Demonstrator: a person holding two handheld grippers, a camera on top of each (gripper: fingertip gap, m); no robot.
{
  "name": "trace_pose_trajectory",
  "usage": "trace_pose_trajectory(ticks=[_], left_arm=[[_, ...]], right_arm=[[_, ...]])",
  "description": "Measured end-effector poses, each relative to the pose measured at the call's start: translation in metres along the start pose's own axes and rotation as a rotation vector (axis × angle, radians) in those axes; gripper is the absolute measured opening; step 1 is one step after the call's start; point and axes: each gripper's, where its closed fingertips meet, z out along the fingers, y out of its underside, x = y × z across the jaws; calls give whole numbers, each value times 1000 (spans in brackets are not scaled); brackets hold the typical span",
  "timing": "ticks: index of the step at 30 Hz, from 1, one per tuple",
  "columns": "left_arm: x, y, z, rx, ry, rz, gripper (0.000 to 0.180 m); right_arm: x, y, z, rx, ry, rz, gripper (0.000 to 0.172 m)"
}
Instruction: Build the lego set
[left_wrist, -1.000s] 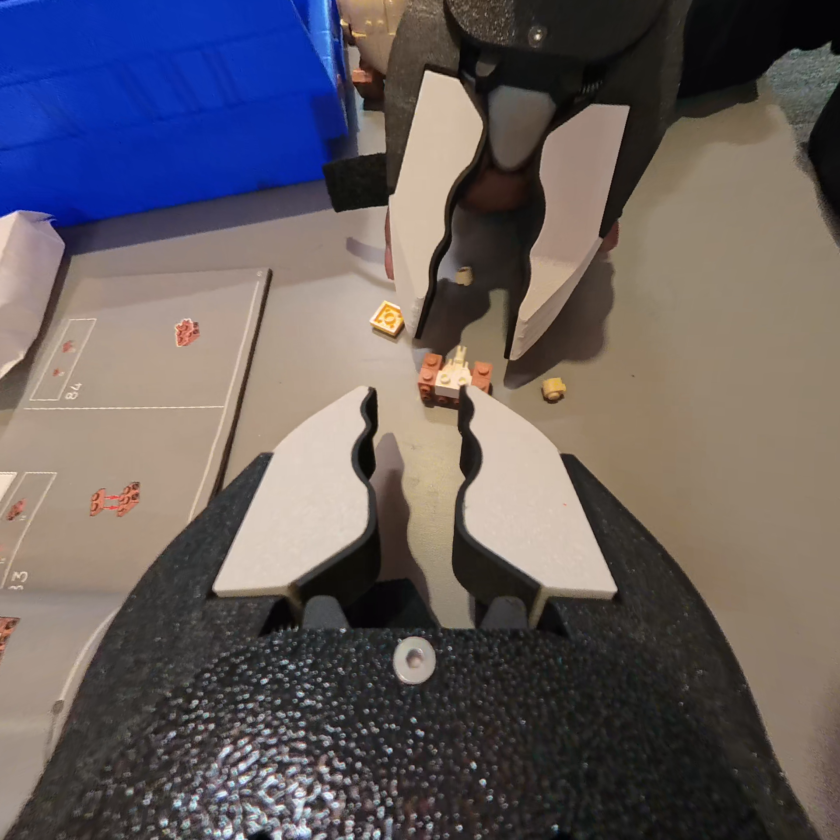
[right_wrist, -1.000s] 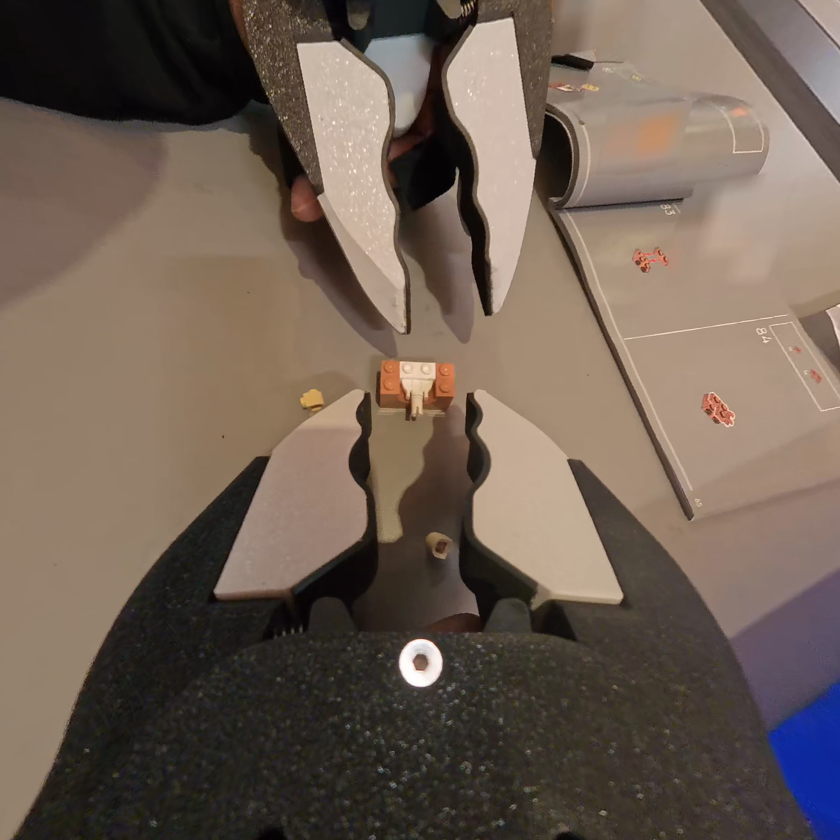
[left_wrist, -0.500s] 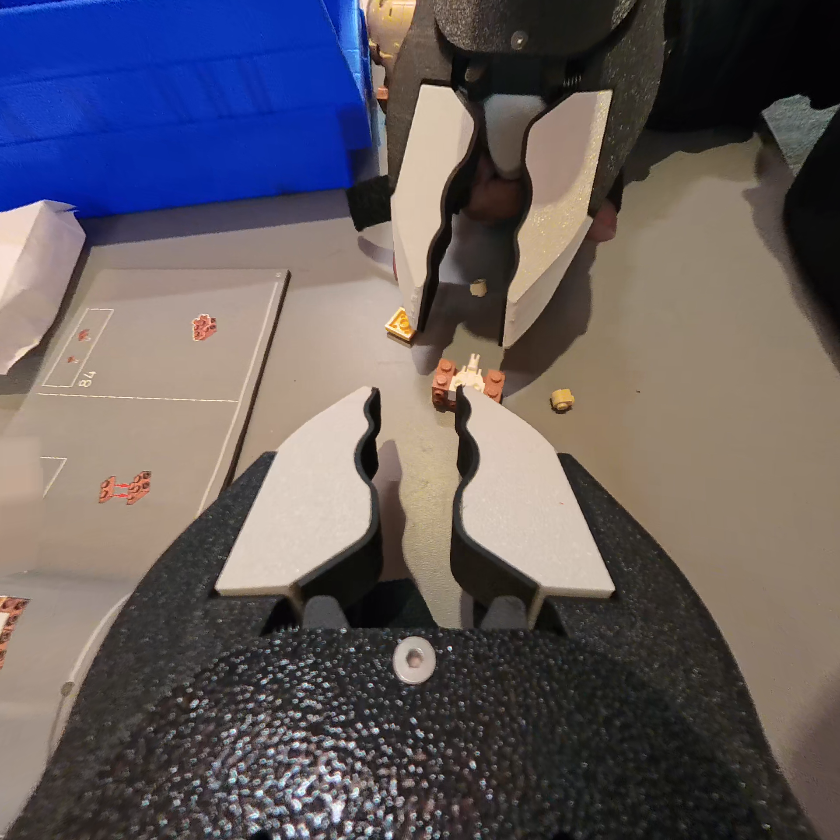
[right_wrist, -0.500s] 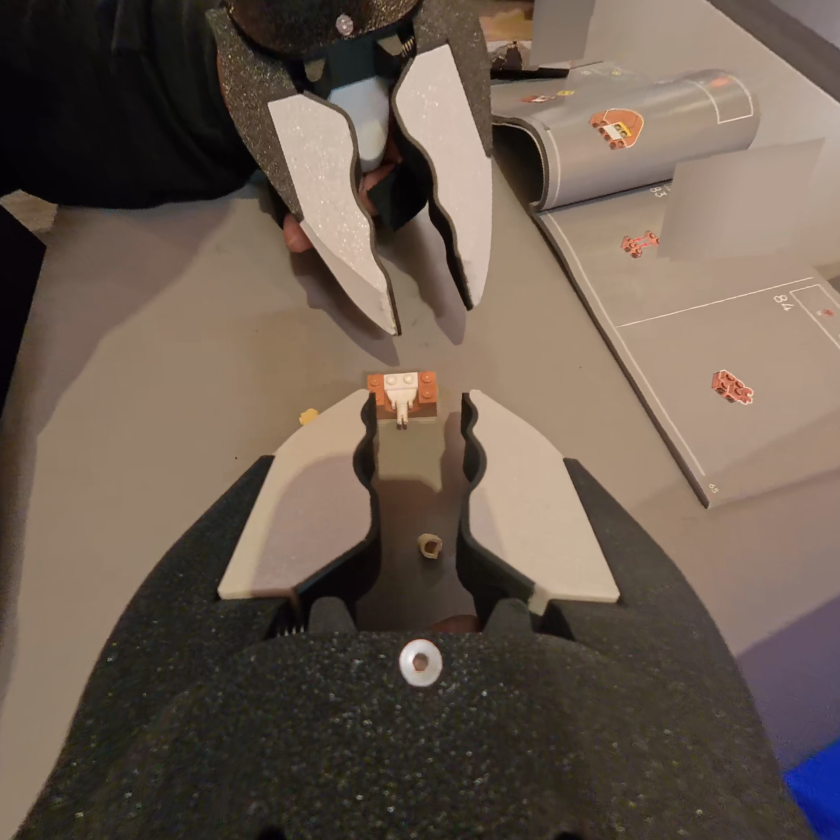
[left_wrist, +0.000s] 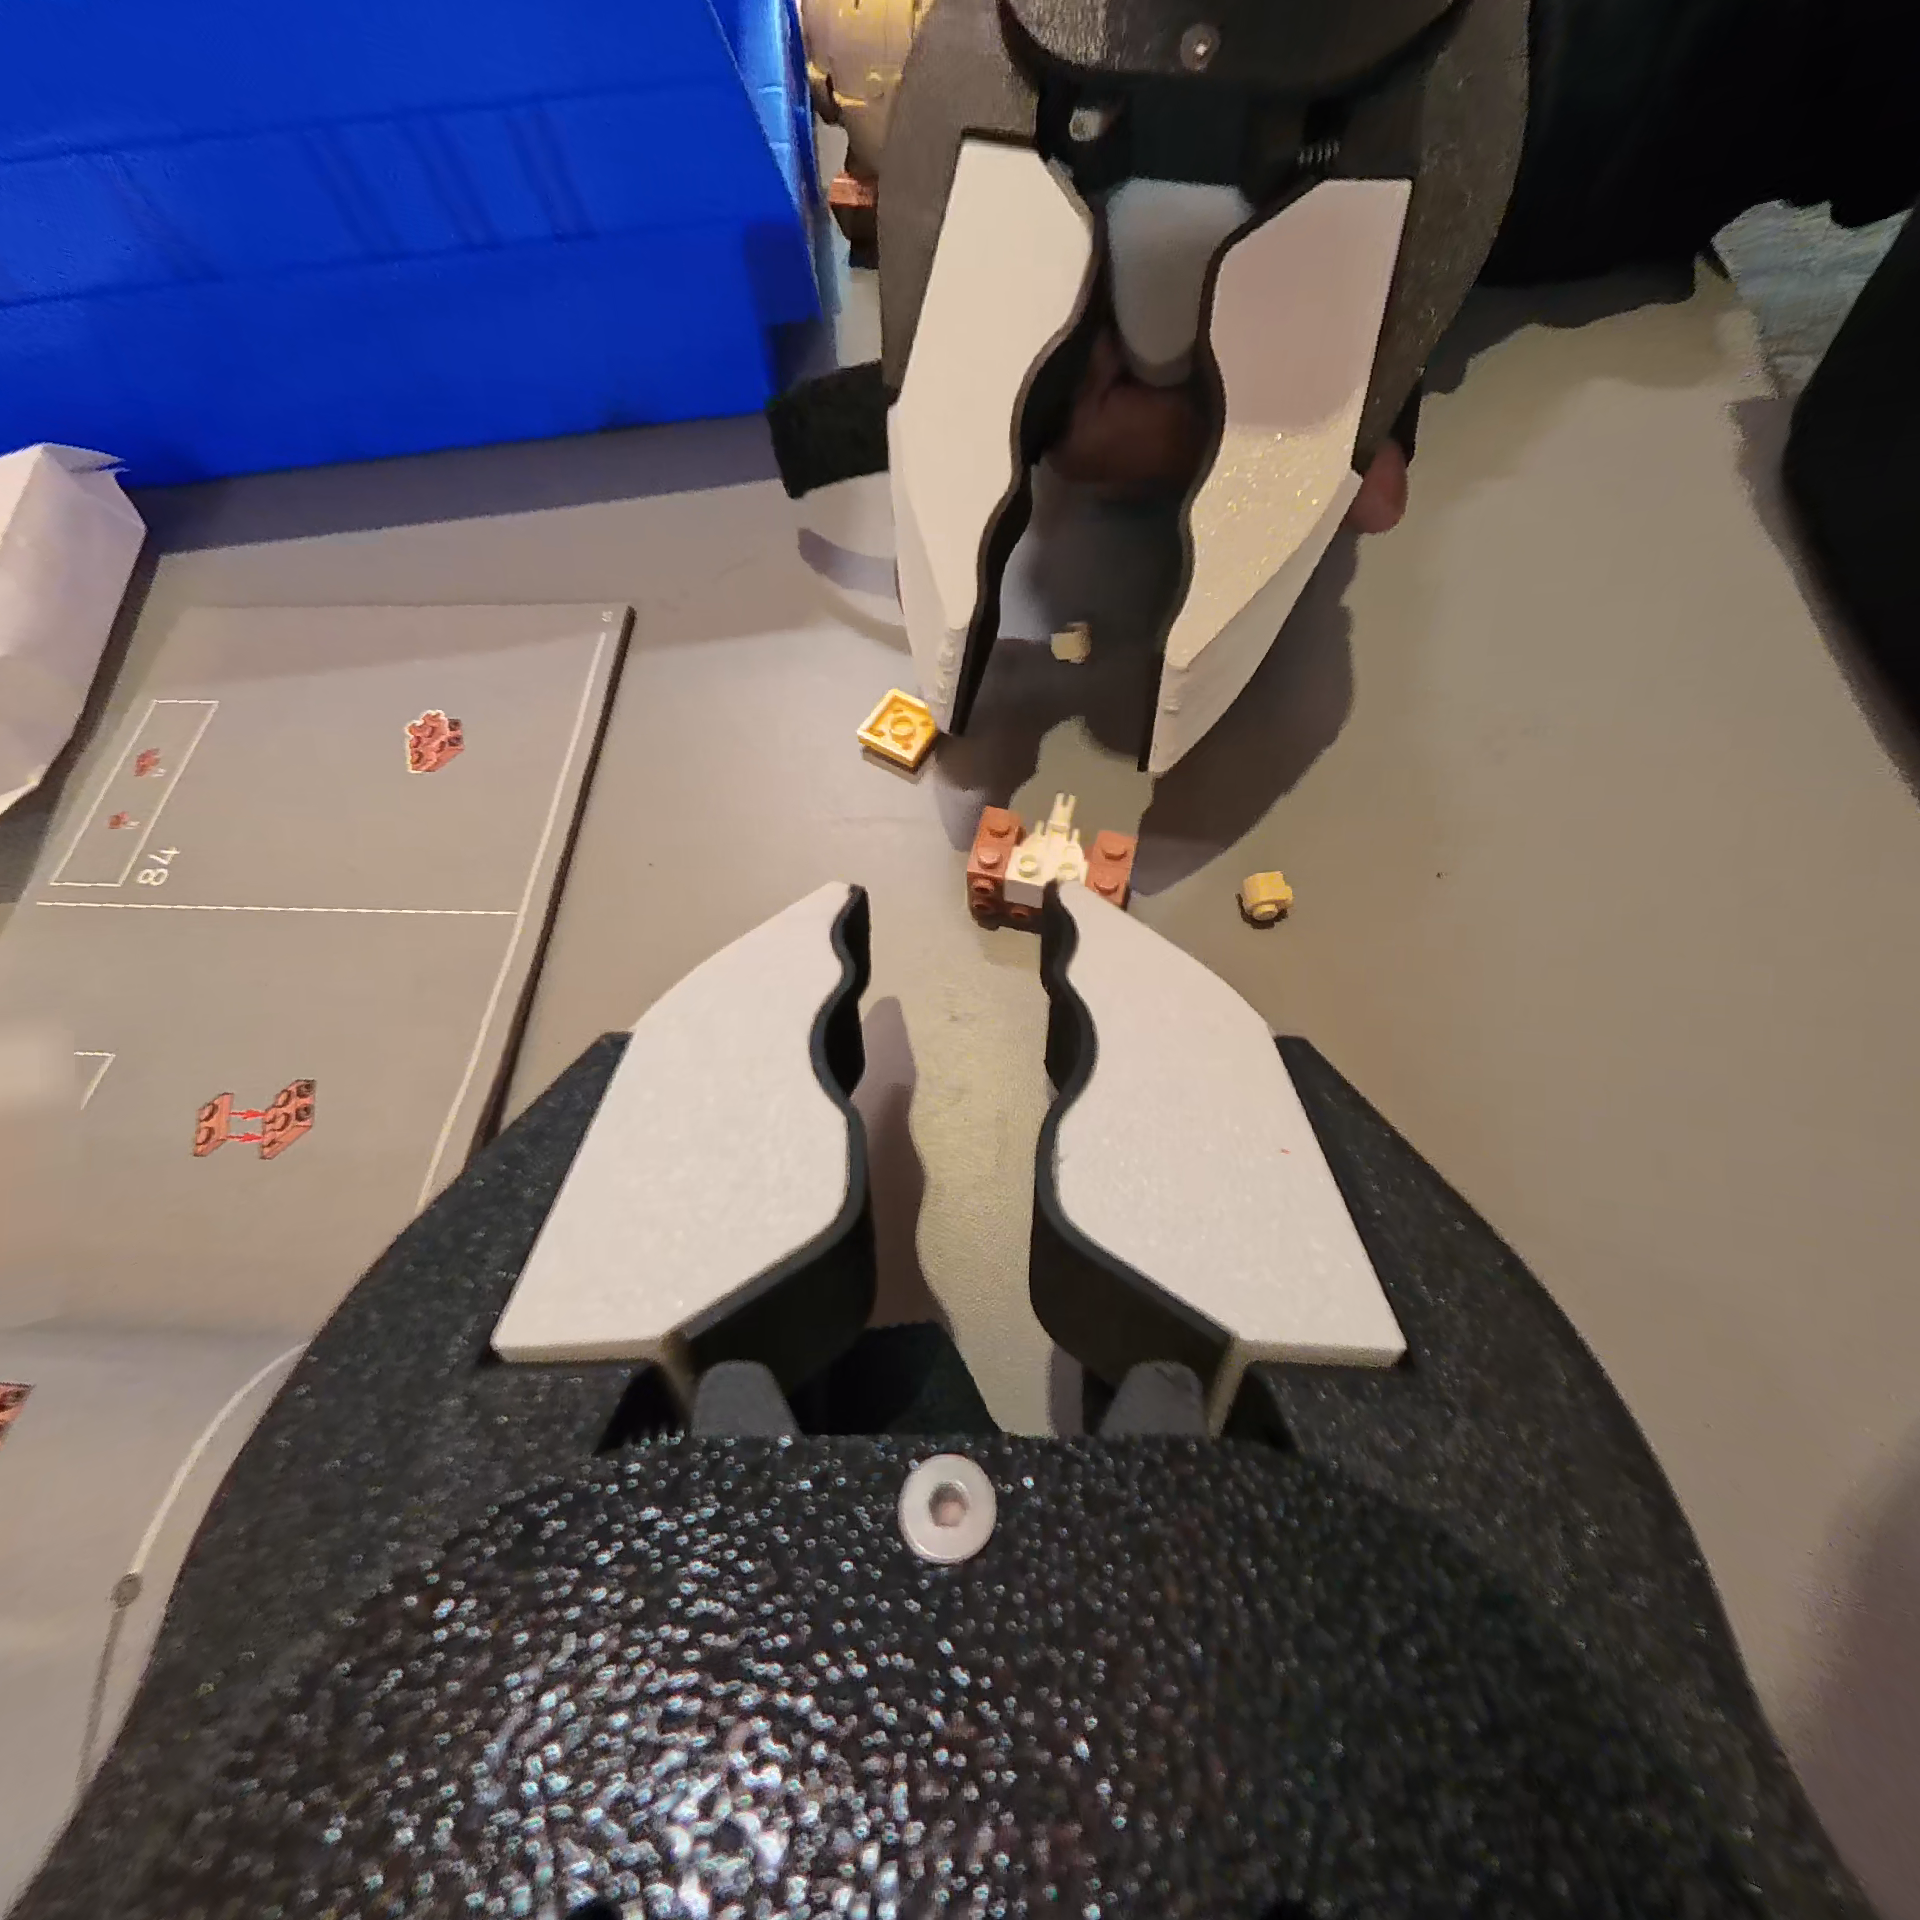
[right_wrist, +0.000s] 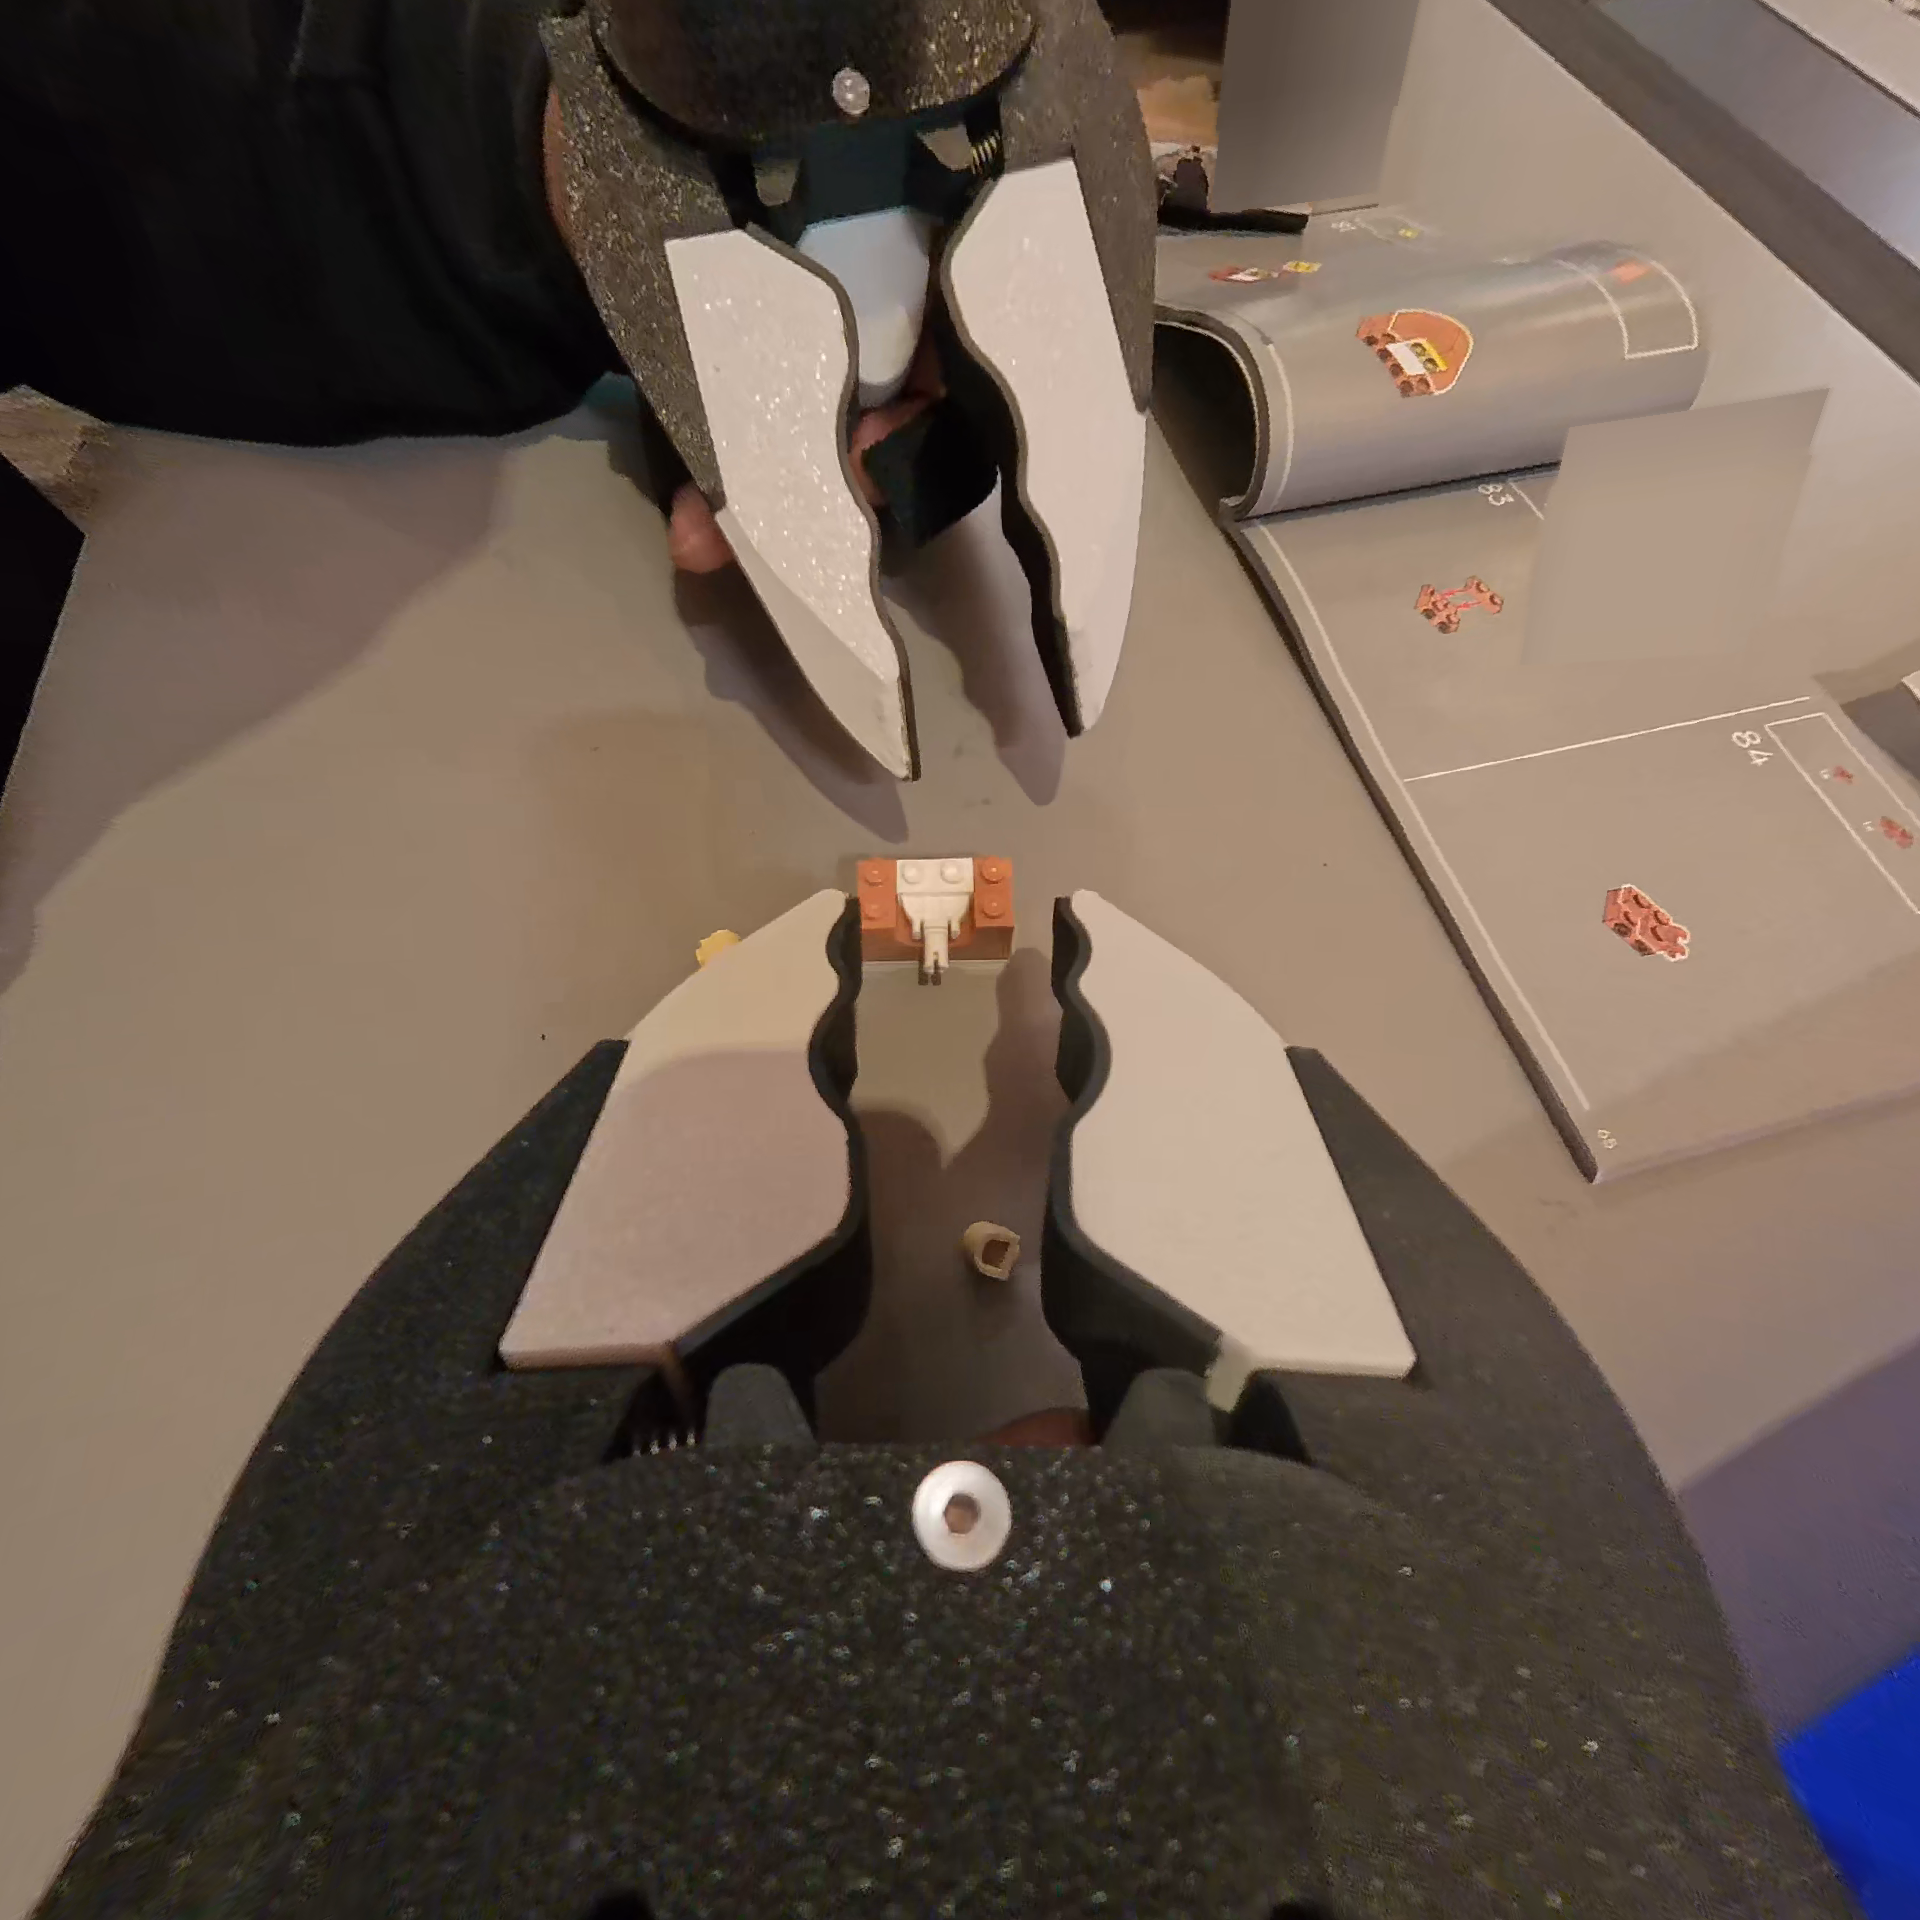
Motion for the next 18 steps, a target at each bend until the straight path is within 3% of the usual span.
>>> trace_pose_trajectory(ticks=[13, 18], left_arm=[[7, 11, 6, -85, 6, 63, 35], [7, 12, 6, -88, 1, 59, 35]], right_arm=[[-31, -7, -9, 31, -70, -207, 23], [-44, 6, 2, -72, -69, -307, 18]])
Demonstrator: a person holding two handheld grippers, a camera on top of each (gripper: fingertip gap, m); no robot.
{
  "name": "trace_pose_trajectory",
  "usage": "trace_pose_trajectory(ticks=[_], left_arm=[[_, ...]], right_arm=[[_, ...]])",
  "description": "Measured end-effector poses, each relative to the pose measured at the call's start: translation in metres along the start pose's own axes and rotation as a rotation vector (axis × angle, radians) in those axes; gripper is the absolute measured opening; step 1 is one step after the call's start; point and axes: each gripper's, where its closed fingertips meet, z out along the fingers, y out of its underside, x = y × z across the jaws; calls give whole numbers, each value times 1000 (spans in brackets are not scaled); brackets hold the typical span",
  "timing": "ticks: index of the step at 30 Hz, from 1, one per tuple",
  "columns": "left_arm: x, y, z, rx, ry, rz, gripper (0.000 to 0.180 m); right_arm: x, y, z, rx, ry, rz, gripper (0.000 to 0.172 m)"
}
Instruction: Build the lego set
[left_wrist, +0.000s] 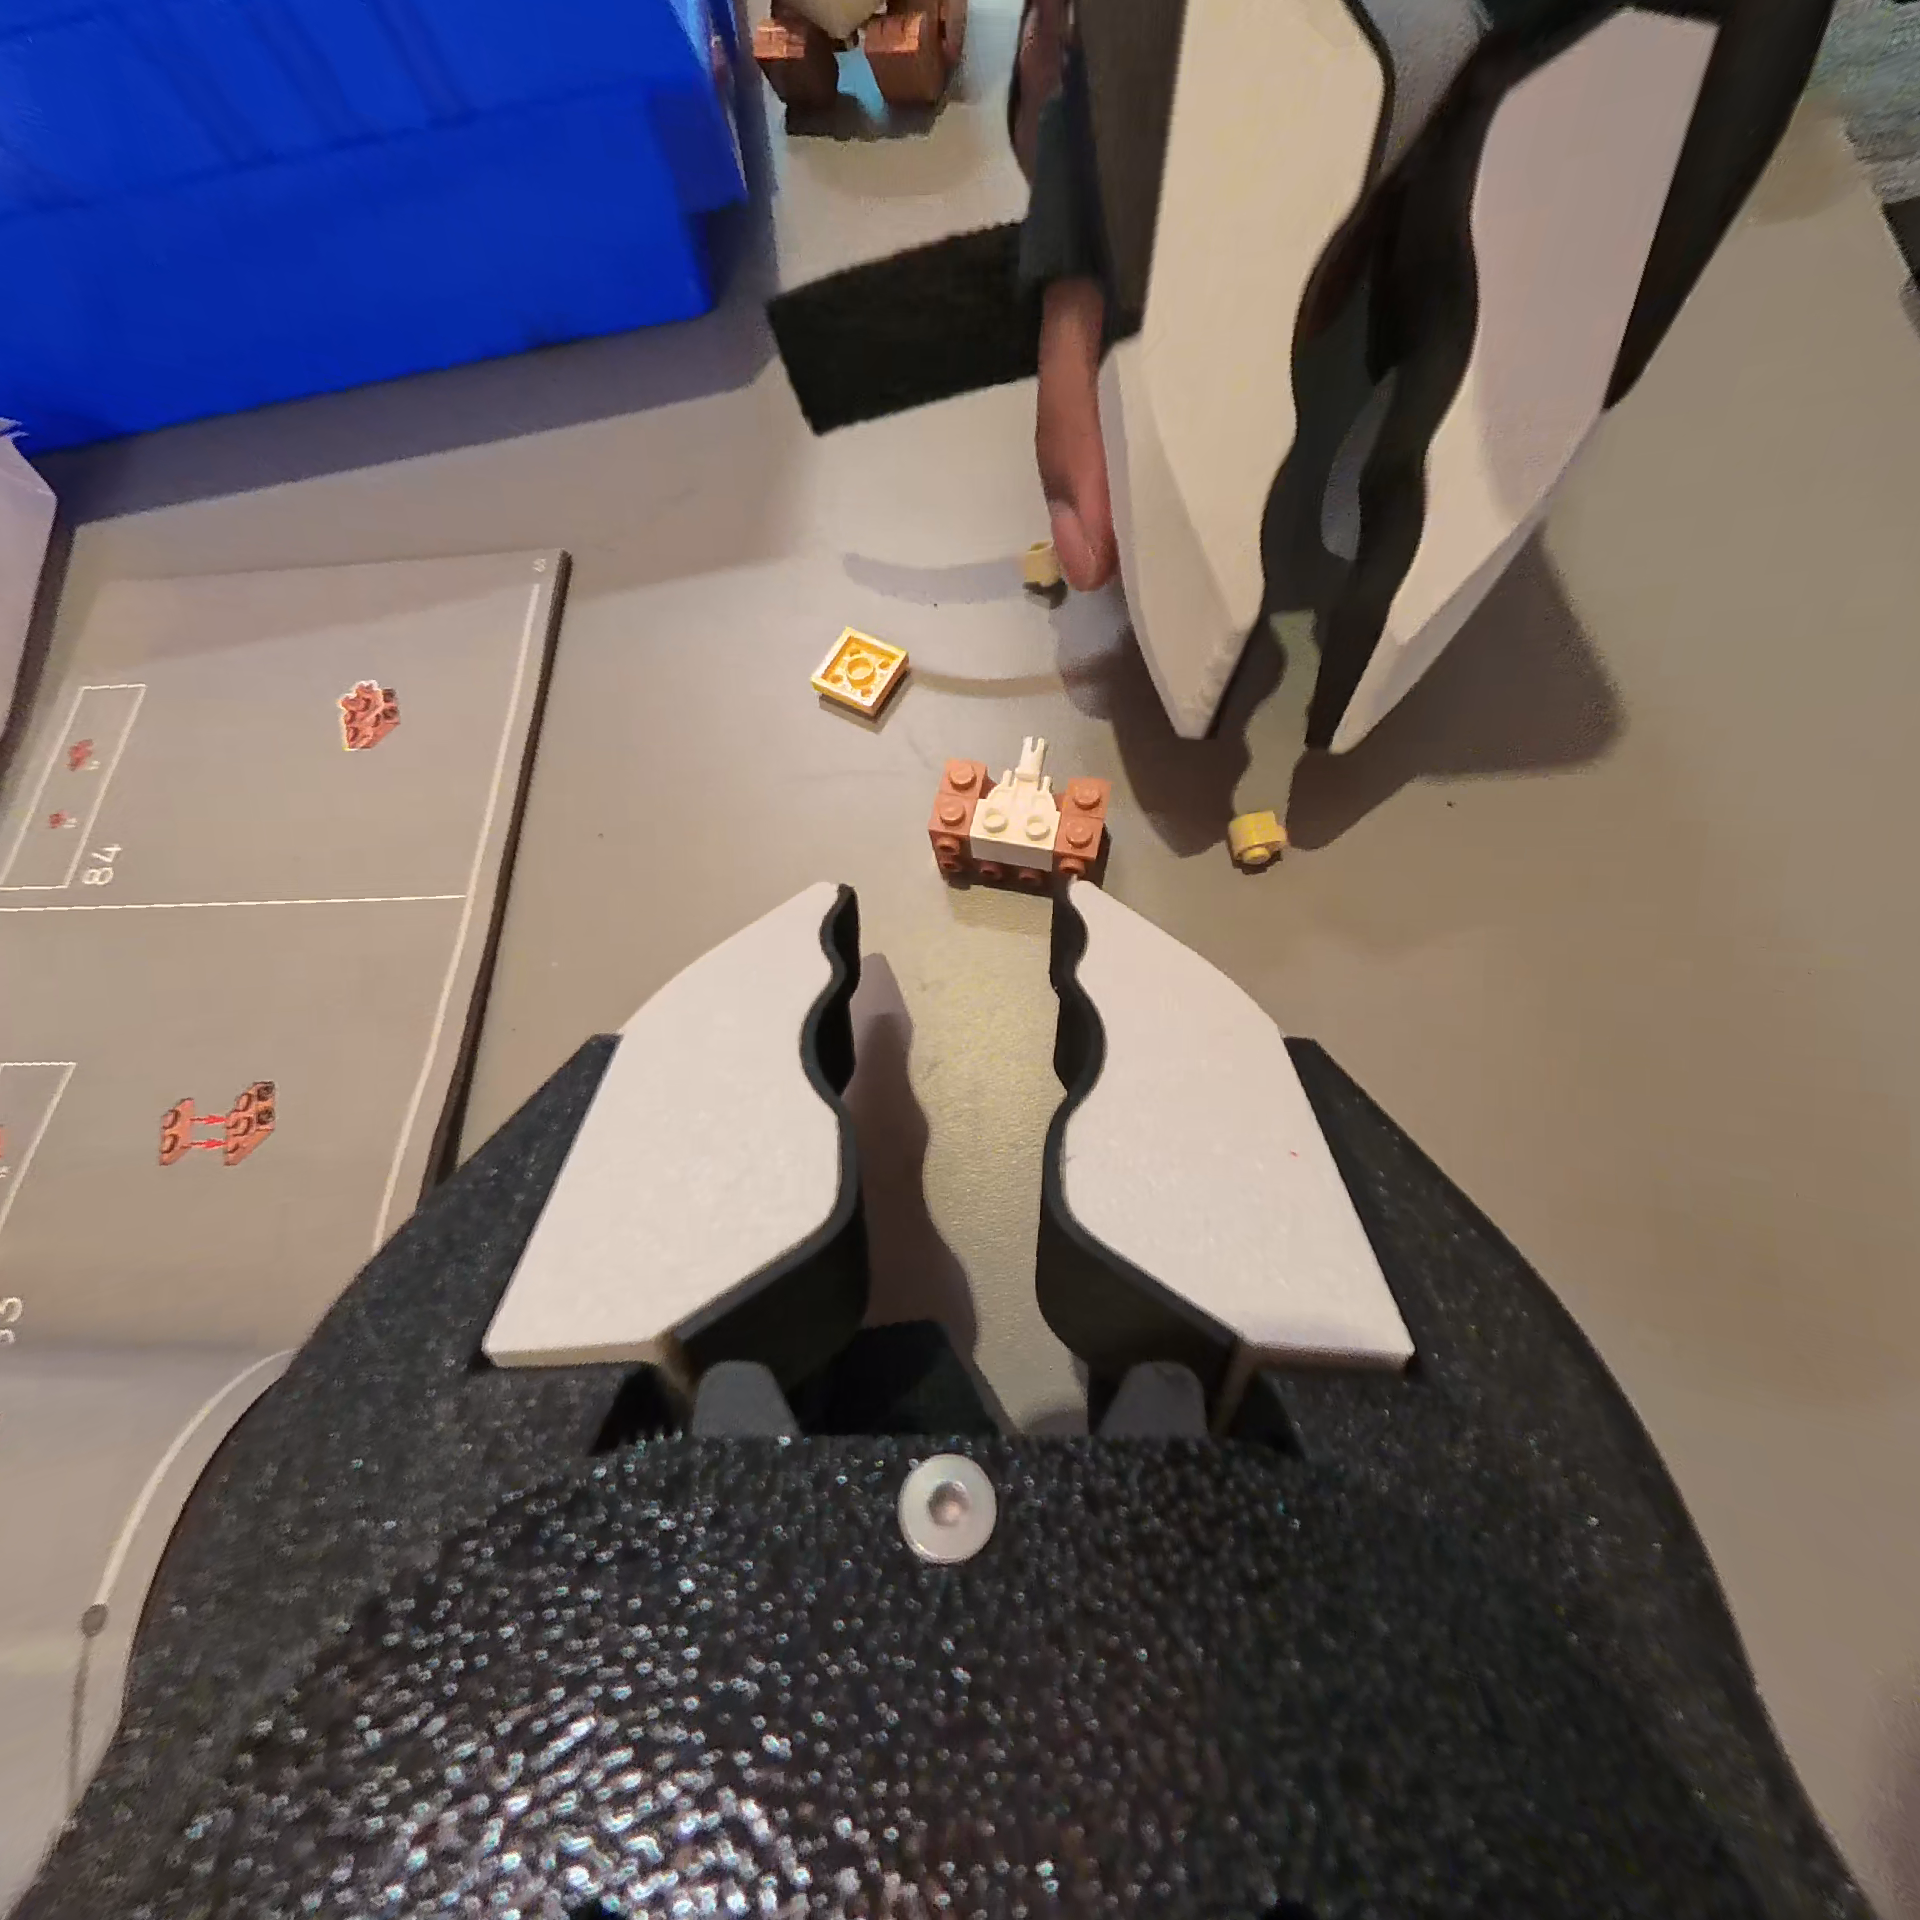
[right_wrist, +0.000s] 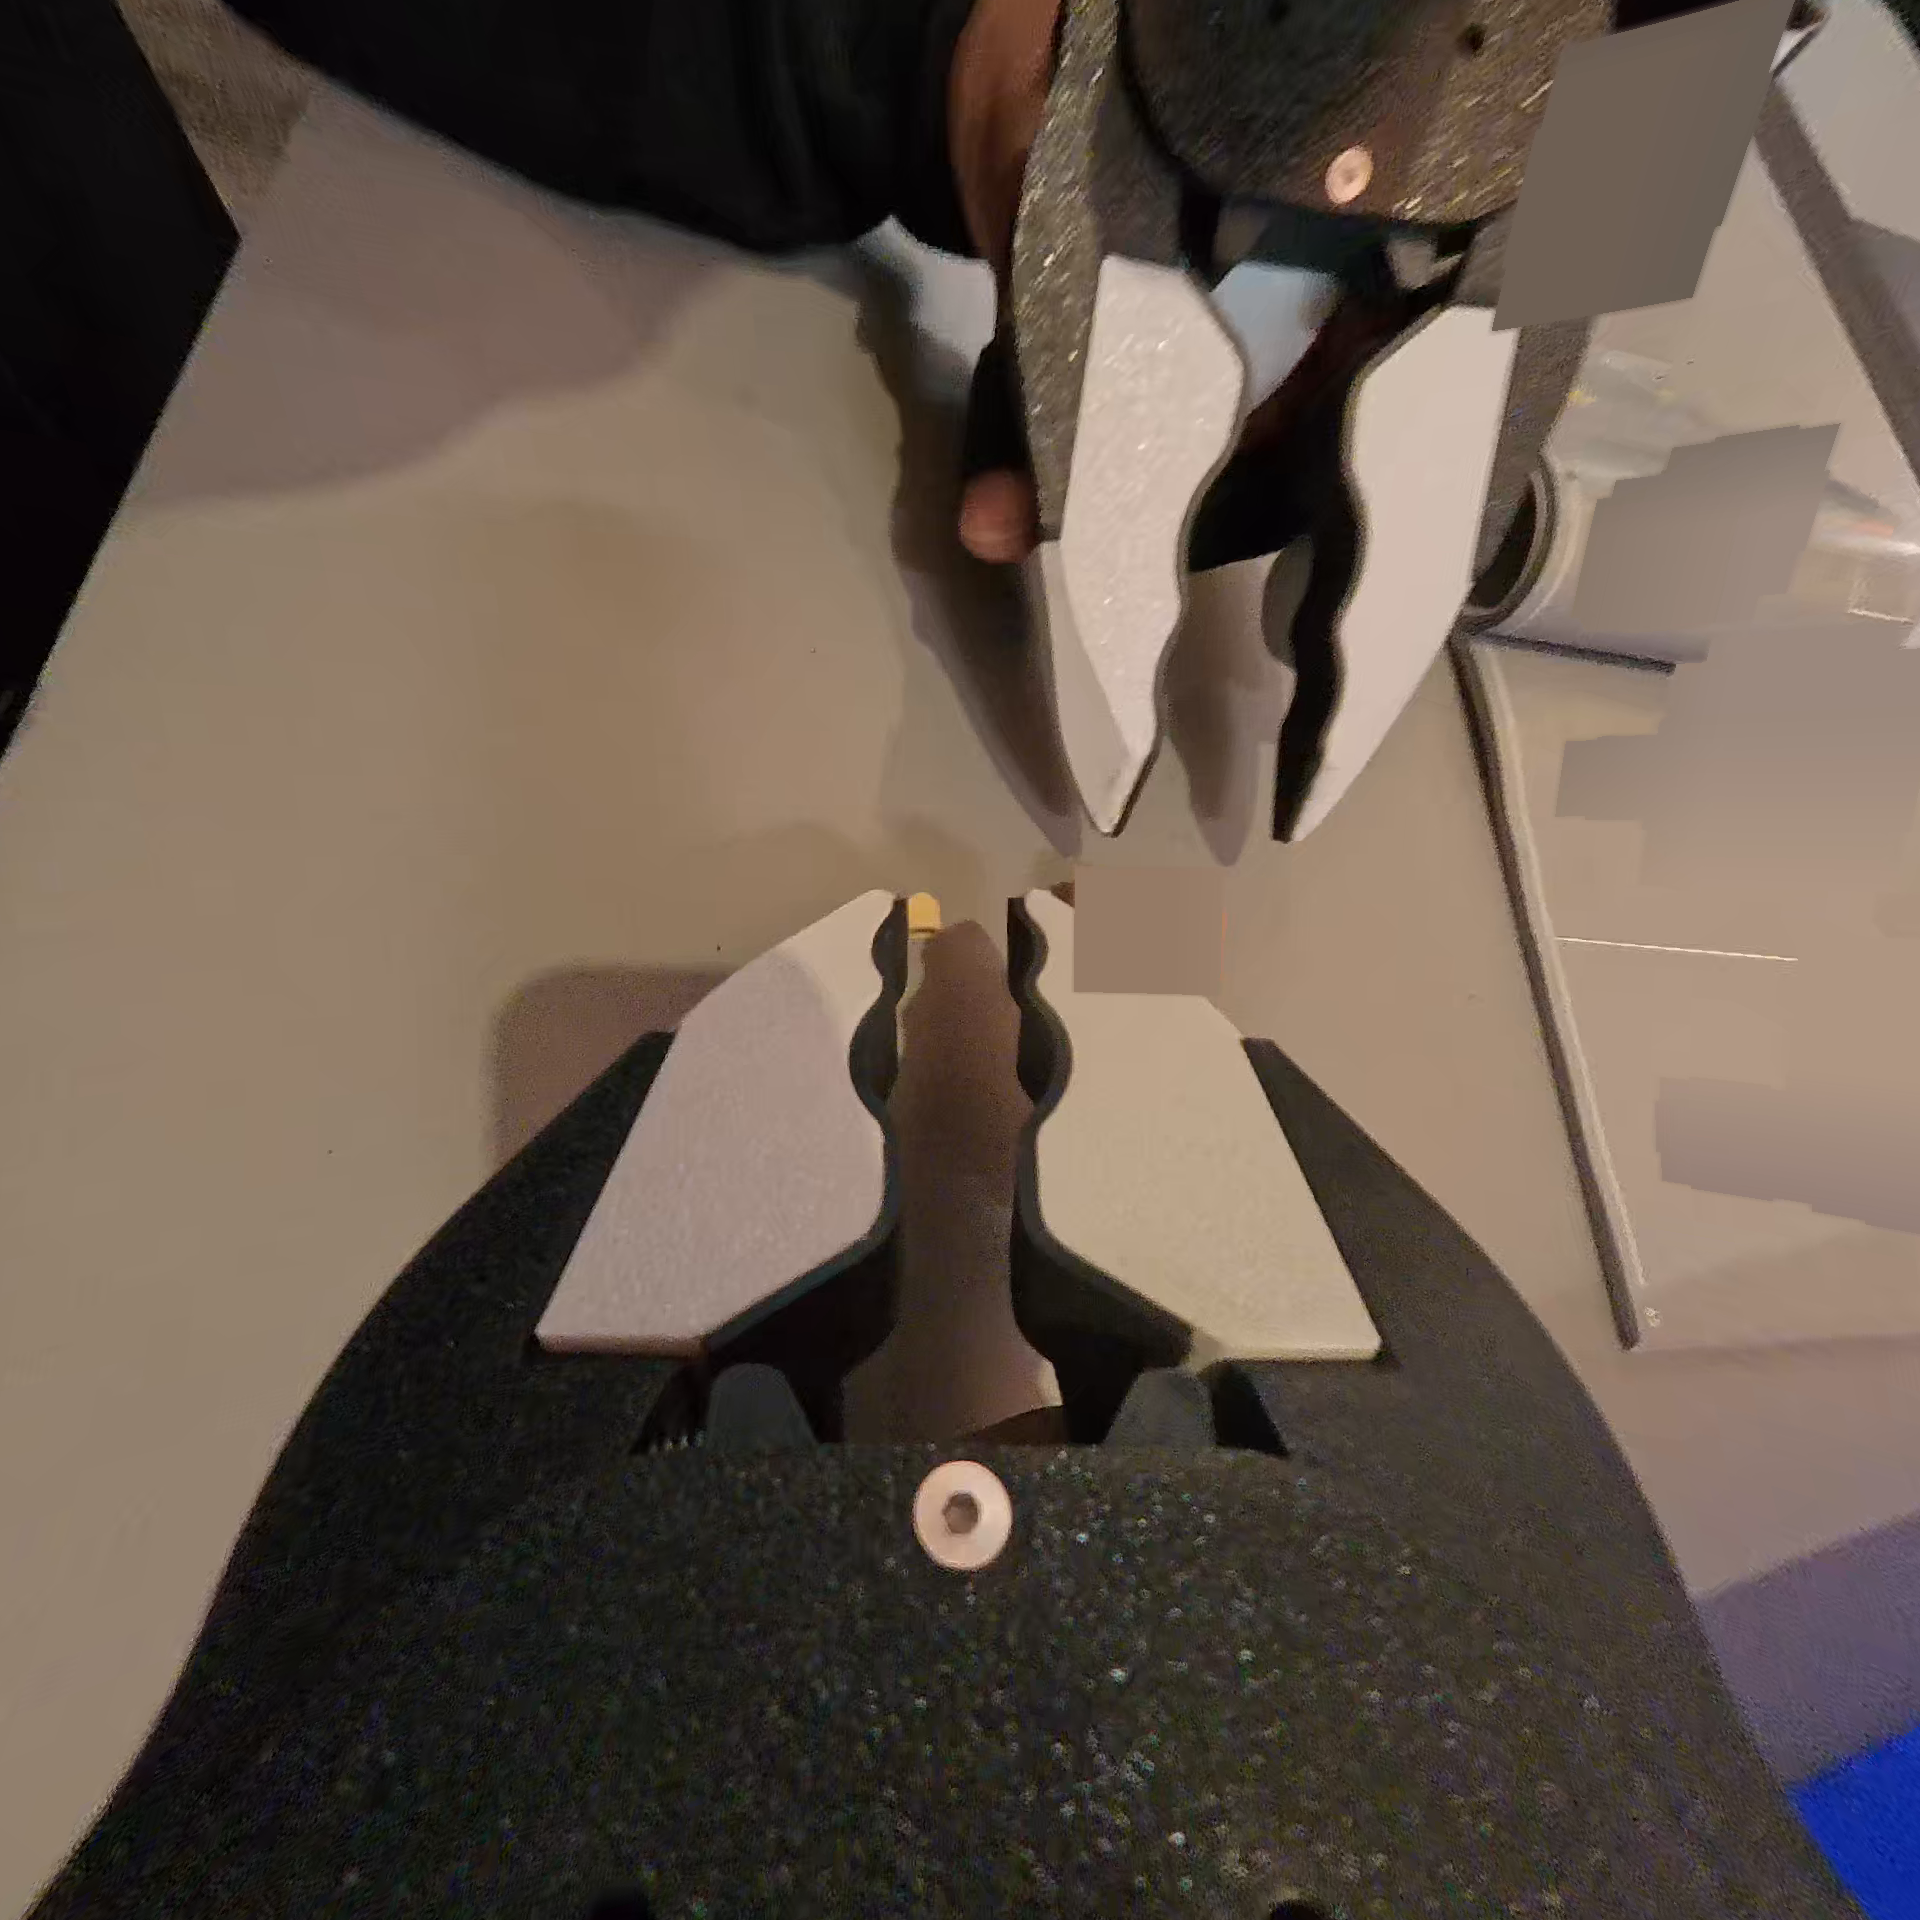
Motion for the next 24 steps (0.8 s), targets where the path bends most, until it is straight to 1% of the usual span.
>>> trace_pose_trajectory(ticks=[4, 15, 17, 22, 24], left_arm=[[3, 0, 0, -2, 13, 14, 35], [6, 1, -1, -6, 34, 25, 36], [6, 1, -1, -6, 35, 28, 36], [7, 0, -3, 4, 49, 21, 36], [8, -1, -5, 14, 59, 13, 36]], right_arm=[[-6, 10, 10, -69, -11, -11, 18], [-8, 12, 16, -120, -37, 87, 14], [-9, 12, 16, -123, -42, 96, 10], [-5, 12, 15, -114, -24, 102, 9], [-2, 7, 13, -71, -13, 113, 9]])
